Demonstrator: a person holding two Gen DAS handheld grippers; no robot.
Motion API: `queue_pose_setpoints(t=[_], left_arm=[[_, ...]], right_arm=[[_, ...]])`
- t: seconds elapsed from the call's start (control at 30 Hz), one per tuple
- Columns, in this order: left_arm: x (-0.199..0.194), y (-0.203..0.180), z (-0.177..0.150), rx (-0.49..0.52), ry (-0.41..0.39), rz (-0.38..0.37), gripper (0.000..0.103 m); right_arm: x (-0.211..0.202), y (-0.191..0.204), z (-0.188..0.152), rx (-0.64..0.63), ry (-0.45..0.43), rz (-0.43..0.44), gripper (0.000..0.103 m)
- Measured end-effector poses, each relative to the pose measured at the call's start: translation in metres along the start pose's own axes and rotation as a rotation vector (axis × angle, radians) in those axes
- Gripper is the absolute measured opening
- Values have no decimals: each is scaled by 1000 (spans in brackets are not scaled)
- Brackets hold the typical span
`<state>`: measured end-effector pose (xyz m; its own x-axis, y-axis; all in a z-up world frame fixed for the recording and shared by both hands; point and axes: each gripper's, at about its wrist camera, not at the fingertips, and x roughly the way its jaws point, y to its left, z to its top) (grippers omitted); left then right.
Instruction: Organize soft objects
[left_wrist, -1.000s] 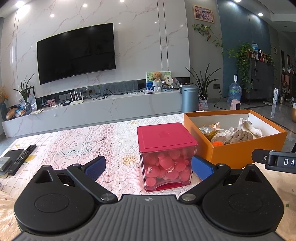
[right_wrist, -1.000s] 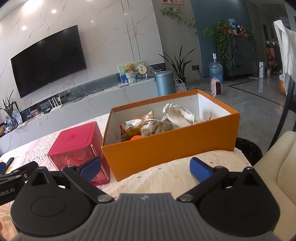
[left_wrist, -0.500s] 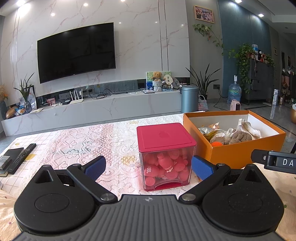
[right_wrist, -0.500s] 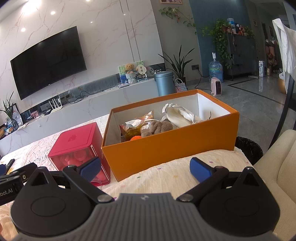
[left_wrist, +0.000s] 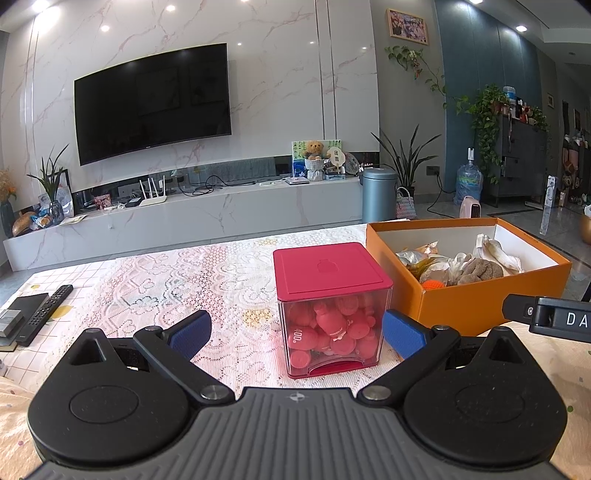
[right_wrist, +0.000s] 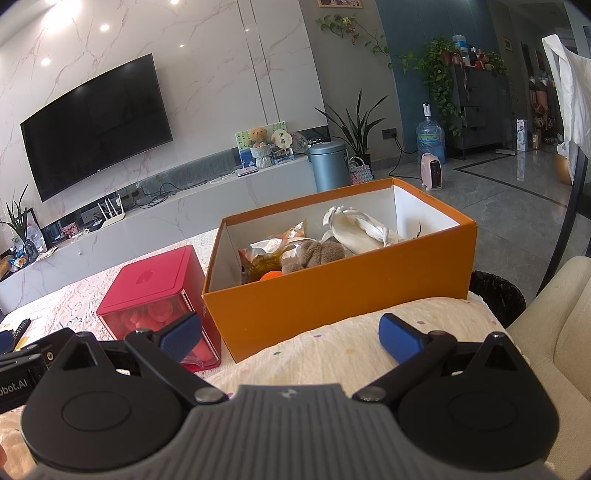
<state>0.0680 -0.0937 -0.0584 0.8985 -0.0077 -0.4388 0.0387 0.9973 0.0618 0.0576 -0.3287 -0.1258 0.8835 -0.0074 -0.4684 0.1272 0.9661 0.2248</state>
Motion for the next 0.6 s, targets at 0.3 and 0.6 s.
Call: queue_pose_setpoints(t=[0.3,0.6], left_arm=[[0,0,-1,-5,1,-2,103],[0,0,-1,-8,2,-1,103]], right_arm=[[0,0,0,0,0,0,100],[0,0,0,0,0,0,100]])
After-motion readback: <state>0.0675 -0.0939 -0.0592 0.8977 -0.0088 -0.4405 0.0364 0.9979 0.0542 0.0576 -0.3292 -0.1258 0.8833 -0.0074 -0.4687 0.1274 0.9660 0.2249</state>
